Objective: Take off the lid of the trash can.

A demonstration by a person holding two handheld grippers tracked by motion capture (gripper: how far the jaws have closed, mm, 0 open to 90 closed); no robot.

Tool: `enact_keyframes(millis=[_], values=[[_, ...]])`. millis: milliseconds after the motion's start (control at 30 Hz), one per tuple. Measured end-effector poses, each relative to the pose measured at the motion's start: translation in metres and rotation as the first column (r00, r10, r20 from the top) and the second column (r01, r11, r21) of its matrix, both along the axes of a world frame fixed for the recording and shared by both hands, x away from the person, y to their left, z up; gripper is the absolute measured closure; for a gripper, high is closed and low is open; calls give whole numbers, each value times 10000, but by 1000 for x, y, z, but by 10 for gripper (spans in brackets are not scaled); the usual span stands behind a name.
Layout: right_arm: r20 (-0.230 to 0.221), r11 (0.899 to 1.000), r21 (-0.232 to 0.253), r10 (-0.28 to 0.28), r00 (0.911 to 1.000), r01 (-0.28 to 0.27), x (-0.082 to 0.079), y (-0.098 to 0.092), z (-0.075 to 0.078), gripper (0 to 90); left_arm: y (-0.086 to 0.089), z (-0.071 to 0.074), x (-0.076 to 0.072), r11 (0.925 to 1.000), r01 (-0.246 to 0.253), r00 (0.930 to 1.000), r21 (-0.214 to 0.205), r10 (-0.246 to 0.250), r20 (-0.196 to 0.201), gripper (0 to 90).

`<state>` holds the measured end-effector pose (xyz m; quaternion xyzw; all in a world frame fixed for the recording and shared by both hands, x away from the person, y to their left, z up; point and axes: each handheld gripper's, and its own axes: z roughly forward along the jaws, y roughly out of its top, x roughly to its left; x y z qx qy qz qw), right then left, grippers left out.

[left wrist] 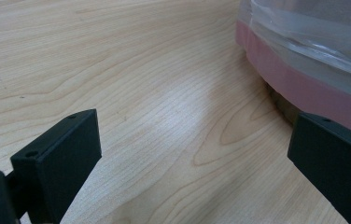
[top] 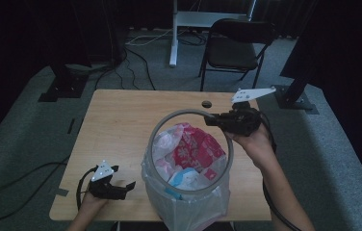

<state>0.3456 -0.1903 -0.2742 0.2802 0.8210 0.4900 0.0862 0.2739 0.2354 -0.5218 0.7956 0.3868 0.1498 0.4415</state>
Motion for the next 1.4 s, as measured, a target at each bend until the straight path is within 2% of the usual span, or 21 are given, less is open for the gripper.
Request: enact_keyframes(millis=[133, 300, 500, 633, 767, 933, 1100, 1200, 1300, 1333, 1400], values=[[-14, 9986, 468, -263, 9997, 263, 2, -11, 1, 834, 0, 0, 0, 10000, -22, 10000, -16, 22, -6, 27], [201, 9935, 545, -1011, 9947, 999, 3, -26, 7, 834, 0, 0, 0, 10000, -18, 10000, 39, 18, -12, 28], [-4, 9739, 1127, -1984, 9801, 1972, 10, -55, 9, 834, 0, 0, 1, 10000, 5, 10000, 14, -5, -5, 27], [-213, 9543, 1427, -2624, 9647, 2627, 15, -75, 6, 834, 0, -1, 1, 10000, -3, 10000, 17, 3, -15, 27], [-473, 9241, 1760, -3363, 9406, 3393, 23, -96, 3, 834, 0, -1, 1, 10000, 8, 10000, 10, -8, -18, 28], [-601, 8899, 1795, -4156, 9076, 4194, 30, -119, 0, 834, 0, -1, 1, 10000, 3, 10000, -1, -3, -15, 27], [-828, 8456, 1851, -4942, 8654, 5006, 34, -146, -8, 834, 0, -1, 1, 10000, 26, 10000, -4, -26, -45, 27], [-906, 8200, 1573, -5429, 8349, 5503, 36, -160, -19, 834, -1, -1, 1, 10000, 56, 10000, 37, -56, -53, 27], [-1122, 8049, 1374, -5665, 8164, 5774, 39, -169, -33, 834, -1, -1, 1, 10000, 55, 10000, 18, -55, -53, 27], [-1191, 7967, 1284, -5788, 8067, 5906, 40, -172, -40, 834, -1, -1, 1, 10000, 52, 10000, 28, -52, -52, 27], [-1323, 7955, 1145, -5814, 8028, 5950, 41, -175, -52, 834, -1, -1, 1, 10000, 40, 10000, 11, -40, -55, 27]])
